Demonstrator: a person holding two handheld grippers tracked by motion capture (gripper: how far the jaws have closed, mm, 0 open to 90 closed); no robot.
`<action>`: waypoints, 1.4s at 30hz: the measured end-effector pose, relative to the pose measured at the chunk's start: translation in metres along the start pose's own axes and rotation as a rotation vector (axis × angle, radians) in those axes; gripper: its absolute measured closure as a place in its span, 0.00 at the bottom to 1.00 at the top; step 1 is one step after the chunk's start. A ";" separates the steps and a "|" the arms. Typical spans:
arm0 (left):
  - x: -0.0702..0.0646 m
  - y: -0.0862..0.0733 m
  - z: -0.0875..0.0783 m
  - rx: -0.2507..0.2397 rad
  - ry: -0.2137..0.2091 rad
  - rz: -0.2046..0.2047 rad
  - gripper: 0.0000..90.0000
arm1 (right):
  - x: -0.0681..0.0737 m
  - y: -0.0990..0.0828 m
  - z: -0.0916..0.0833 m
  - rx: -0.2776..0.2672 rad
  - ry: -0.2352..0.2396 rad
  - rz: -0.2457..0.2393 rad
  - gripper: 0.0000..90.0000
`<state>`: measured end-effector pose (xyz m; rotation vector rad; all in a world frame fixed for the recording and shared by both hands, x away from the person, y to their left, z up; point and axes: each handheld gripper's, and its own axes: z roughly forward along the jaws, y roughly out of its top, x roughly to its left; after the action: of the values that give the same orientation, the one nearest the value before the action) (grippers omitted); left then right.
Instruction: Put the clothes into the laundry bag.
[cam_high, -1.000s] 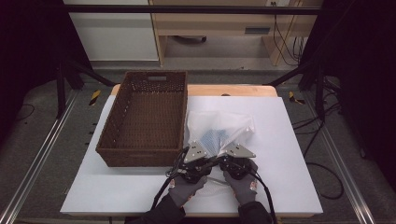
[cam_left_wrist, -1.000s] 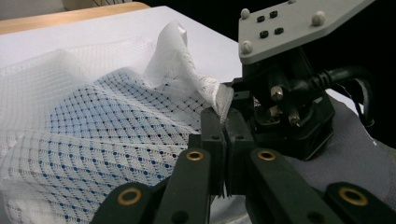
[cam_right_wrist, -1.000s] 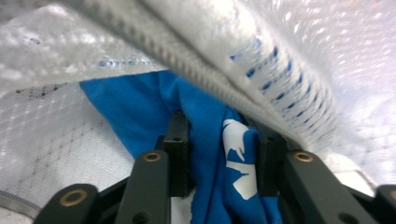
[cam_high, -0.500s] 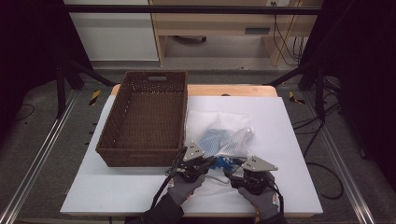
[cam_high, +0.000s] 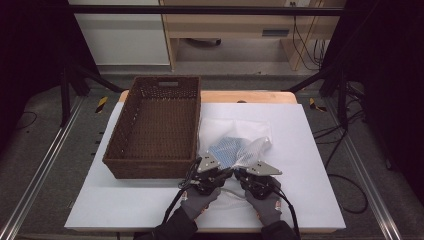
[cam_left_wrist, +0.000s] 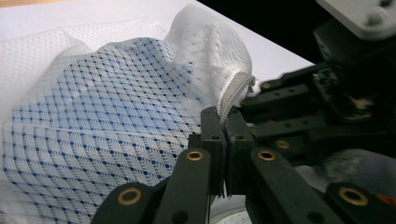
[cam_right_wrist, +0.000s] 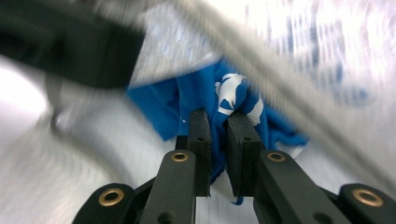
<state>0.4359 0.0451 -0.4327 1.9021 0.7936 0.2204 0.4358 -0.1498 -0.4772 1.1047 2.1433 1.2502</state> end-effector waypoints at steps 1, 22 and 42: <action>-0.001 0.000 -0.001 -0.002 -0.004 0.003 0.99 | 0.001 0.003 0.003 -0.012 -0.012 0.002 0.91; 0.004 -0.011 0.010 0.090 -0.002 -0.029 0.85 | -0.017 -0.010 -0.058 -0.051 -0.018 0.007 0.64; 0.020 -0.066 -0.047 0.178 0.140 -0.071 0.66 | -0.085 -0.032 -0.061 0.093 -0.210 0.105 0.71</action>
<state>0.4004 0.1094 -0.4722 2.0378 1.0013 0.2475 0.4314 -0.2589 -0.4765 1.3398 2.0249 1.0357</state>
